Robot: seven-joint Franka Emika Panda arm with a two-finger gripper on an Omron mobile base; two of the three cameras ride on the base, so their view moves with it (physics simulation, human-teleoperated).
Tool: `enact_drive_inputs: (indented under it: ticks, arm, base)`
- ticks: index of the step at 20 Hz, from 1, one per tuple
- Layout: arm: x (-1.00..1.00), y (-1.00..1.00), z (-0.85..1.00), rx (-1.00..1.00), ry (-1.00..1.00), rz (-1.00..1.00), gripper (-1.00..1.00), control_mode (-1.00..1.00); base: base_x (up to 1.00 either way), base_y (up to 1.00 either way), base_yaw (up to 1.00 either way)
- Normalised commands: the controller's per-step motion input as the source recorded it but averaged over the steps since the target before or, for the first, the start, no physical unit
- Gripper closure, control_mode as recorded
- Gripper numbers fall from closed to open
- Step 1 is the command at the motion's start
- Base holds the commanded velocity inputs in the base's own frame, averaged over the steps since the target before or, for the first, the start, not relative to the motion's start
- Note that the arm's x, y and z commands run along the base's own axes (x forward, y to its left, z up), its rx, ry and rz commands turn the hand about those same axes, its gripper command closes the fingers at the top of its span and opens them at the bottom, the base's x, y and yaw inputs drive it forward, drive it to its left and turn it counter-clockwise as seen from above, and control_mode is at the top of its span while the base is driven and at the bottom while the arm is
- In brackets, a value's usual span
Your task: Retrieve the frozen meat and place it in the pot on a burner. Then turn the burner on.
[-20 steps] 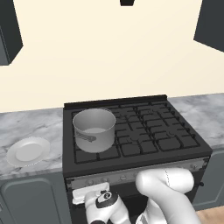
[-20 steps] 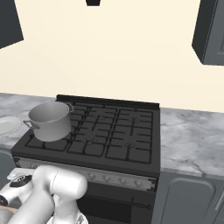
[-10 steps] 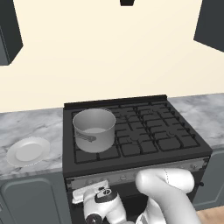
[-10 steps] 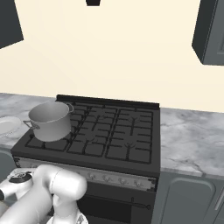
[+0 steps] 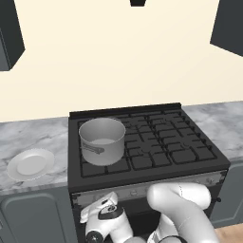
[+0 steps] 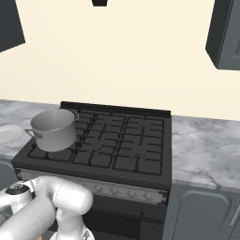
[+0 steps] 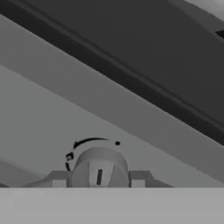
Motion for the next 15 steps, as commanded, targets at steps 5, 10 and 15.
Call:
enact_drive_inputs:
  ticks: [5, 10, 15]
  arm:
    - [-0.09, 0.00, 0.00, -0.42, 0.00, 0.06, 1.00, -1.00]
    - [-0.05, 0.00, 0.00, -0.38, 0.01, 0.06, 1.00, -1.00]
    - [0.00, -0.03, 0.00, -0.22, 0.07, 0.03, 1.00, -1.00]
  base:
    - [0.00, 0.00, 0.00]
    - [0.00, 0.00, 0.00]
    - [0.00, 0.00, 0.00]
